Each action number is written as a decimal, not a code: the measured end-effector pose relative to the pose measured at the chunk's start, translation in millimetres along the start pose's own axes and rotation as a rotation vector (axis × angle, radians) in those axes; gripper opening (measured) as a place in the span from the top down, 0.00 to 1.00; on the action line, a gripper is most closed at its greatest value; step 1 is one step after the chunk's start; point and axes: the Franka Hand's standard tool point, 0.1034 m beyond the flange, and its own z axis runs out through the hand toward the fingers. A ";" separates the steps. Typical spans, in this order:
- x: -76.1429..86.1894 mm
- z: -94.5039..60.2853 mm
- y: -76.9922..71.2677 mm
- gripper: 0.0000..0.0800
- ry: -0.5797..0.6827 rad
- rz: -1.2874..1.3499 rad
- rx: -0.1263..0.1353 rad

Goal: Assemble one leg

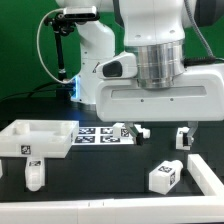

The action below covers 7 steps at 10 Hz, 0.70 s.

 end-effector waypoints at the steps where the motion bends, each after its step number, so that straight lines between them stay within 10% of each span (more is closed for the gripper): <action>1: -0.3 3.3 0.8 0.19 -0.004 0.022 -0.003; 7: 7.9 60.4 13.3 0.19 0.043 0.108 -0.025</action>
Offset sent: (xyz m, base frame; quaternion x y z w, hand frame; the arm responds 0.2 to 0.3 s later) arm -0.0003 0.0026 -0.0356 0.0219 0.0081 0.0628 0.9978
